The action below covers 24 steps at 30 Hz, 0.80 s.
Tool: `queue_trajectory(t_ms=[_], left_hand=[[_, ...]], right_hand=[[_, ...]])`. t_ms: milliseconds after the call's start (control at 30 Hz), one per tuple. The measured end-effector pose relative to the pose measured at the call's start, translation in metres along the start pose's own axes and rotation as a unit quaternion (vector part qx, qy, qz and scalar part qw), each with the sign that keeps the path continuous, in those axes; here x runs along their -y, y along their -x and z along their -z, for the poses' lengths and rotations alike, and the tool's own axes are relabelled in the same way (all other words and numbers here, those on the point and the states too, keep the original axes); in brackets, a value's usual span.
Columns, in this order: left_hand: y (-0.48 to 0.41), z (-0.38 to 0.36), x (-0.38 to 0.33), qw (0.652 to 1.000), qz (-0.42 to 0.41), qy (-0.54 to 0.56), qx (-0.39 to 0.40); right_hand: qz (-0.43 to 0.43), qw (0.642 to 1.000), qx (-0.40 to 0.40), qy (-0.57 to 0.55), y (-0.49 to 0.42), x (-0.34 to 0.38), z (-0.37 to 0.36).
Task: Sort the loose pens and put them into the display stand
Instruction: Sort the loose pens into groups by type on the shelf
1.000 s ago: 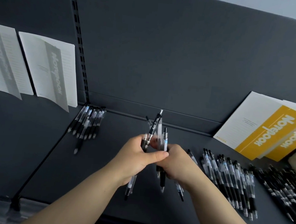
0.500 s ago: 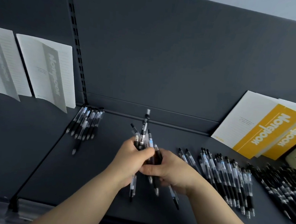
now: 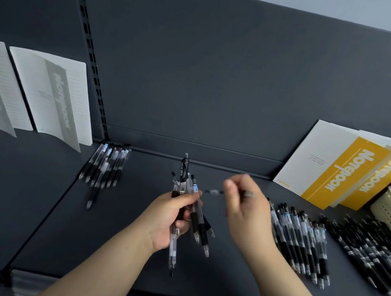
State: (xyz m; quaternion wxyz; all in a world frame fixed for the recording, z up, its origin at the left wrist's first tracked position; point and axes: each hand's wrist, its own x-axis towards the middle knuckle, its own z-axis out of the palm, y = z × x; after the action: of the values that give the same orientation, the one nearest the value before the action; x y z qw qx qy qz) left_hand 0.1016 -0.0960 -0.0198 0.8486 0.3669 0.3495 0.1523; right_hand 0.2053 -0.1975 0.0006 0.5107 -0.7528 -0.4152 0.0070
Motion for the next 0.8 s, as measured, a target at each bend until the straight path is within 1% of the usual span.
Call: queue_trajectory(t_ms=[67,100,200,267,300,333,400,433,533,667,733,800], left_hand=[[-0.002,-0.003,0.000,1.000,0.002,0.024,0.007],[-0.003,-0.003,-0.001,0.999,0.003,0.036,0.010],[-0.005,-0.001,-0.002,0.999,0.011,0.041,0.016],[-0.007,-0.001,-0.003,0.999,0.019,0.030,0.017],[-0.007,-0.003,-0.002,1.000,0.015,0.024,0.013],[-0.007,-0.006,-0.001,1.000,0.006,0.016,0.008],[-0.007,-0.016,0.003,1.000,-0.010,-0.018,0.004],[-0.006,-0.021,0.006,0.999,-0.016,-0.042,0.007],[-0.005,-0.038,0.015,0.992,-0.028,-0.117,0.020],[-0.007,-0.061,0.032,0.983,-0.015,-0.175,0.044],[-0.009,-0.072,0.040,0.982,-0.001,-0.178,0.058],[-0.011,-0.083,0.048,0.984,0.009,-0.168,0.052]], right_hand=[[0.060,0.996,0.058,0.013,0.008,-0.008,-0.008],[0.068,0.993,0.096,0.001,0.012,-0.010,-0.010],[0.049,0.973,0.216,-0.069,0.019,-0.015,-0.003],[0.026,0.956,0.275,-0.098,0.018,-0.016,0.003],[0.010,0.953,0.282,-0.107,0.017,-0.016,0.005],[-0.003,0.958,0.268,-0.102,0.017,-0.016,0.006],[-0.024,0.976,0.214,-0.037,0.014,-0.016,0.008],[-0.036,0.979,0.201,-0.004,0.013,-0.017,0.009],[-0.073,0.974,0.213,0.018,0.013,-0.019,0.022],[-0.139,0.958,0.247,-0.033,0.015,-0.024,0.045],[-0.166,0.955,0.239,-0.054,0.016,-0.029,0.057],[-0.205,0.950,0.227,-0.070,0.017,-0.035,0.071]])
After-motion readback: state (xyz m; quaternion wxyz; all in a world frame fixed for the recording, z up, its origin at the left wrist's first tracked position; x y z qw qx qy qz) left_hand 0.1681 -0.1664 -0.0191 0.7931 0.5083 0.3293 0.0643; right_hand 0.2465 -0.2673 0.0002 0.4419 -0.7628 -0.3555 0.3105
